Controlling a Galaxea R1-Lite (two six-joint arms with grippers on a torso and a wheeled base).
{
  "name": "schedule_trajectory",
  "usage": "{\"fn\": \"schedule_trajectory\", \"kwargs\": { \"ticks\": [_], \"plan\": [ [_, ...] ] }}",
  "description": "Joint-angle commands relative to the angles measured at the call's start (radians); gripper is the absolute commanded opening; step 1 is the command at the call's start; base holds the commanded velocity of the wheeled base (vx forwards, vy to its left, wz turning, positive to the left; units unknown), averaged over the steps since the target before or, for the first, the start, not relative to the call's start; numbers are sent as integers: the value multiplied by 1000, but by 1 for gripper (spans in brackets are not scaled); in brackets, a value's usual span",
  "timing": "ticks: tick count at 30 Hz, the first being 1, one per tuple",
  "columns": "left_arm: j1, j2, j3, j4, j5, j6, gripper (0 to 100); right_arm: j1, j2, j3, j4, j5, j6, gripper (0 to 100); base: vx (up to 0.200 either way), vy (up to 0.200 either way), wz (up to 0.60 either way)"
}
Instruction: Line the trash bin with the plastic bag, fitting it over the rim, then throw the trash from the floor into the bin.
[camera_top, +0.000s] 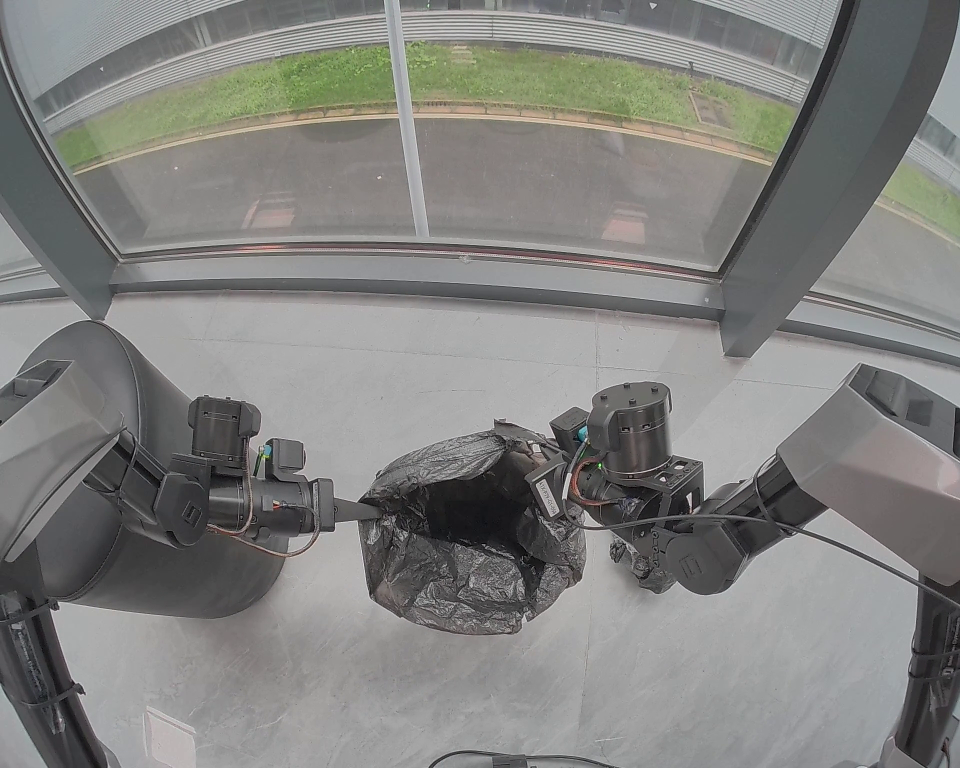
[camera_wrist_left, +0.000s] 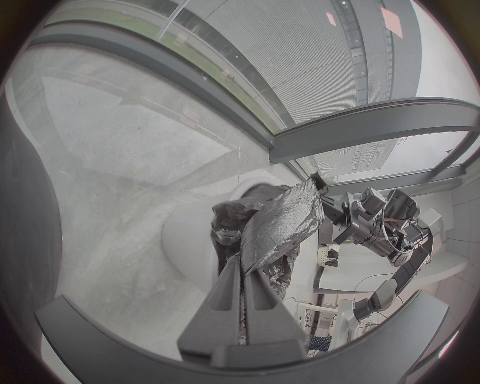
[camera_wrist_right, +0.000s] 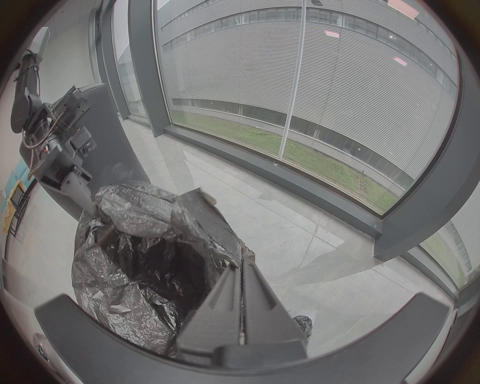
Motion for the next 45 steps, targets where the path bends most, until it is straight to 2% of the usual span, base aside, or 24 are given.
{"fn": "schedule_trajectory", "kwargs": {
  "ticks": [1, 4, 9, 15, 16, 23, 25, 28, 30, 32, 34, 37, 39, 45],
  "plan": [
    [18, 21, 10, -46, 3, -2, 0, -1, 26, -3, 0, 13, -1, 0, 0, 0, 0],
    [23, 21, 26, -54, 3, 4, 0, -1, 31, -8, 0, 16, -2, 0, 0, 0, 0],
    [21, 15, 56, -57, 3, 70, 0, -1, 34, -25, 1, 16, 6, 0, 0, 0, 0],
    [21, 17, 50, -57, 2, 69, 0, -1, 34, -26, 0, 16, 19, 0, 0, 0, 0],
    [21, 17, 50, -57, 2, 66, 100, -2, 34, -26, -2, 16, 19, 0, 0, 0, 0],
    [24, -2, 49, -62, 8, 75, 100, -14, 32, -42, -3, 16, 22, 0, 0, 0, 0],
    [24, -13, 47, -77, 46, 75, 100, -14, 34, -42, -3, 16, 24, 0, 0, 0, 0],
    [21, -10, 58, -174, 197, 77, 100, -14, 34, -48, -3, 16, 32, 0, 0, 0, 0],
    [9, 6, 65, -284, 352, 77, 100, -14, 34, -48, -3, 14, 39, 0, 0, 0, 0],
    [-2, 23, 78, -381, 459, 80, 100, -19, 35, -49, -3, 16, 39, 0, 0, 0, 0],
    [-16, 44, 93, -465, 533, 107, 100, -24, 40, -55, -3, 16, 41, 0, 0, 0, 0],
    [-25, 72, 121, -545, 614, 208, 100, -25, 58, -63, -20, 16, 45, 0, 0, 0, 0],
    [-39, 87, 141, -576, 628, 238, 100, -27, 77, -66, -54, 14, 42, 0, 0, 0, 0],
    [-62, 107, 157, -597, 631, 238, 100, -30, 112, -68, -79, 14, 45, 0, 0, 0, 0]
  ]
}}
